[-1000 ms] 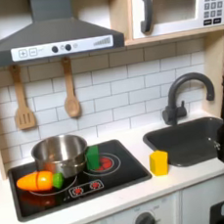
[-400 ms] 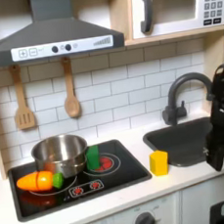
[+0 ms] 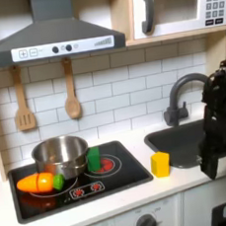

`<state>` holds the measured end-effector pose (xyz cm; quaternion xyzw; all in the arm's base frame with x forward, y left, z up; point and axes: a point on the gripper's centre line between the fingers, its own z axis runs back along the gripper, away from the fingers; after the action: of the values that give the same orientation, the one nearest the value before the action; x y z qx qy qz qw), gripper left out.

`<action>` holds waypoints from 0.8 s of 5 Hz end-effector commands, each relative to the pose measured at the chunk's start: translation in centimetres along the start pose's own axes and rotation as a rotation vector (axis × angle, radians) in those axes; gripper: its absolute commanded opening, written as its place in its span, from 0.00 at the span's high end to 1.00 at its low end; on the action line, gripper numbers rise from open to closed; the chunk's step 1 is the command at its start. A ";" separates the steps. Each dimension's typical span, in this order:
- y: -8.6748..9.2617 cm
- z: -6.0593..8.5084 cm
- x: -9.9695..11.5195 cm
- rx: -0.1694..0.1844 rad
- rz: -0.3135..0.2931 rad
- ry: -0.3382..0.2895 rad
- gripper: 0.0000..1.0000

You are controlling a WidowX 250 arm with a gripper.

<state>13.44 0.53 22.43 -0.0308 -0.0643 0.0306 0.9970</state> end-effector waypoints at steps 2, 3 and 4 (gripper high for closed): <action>0.8 -2.1 3.8 -0.001 0.048 0.015 0.00; 1.6 -2.0 6.0 0.004 0.081 -0.018 0.00; 2.0 -1.7 7.9 -0.003 0.105 -0.048 0.00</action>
<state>21.32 2.98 21.55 -0.0346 -0.0844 0.0844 0.9923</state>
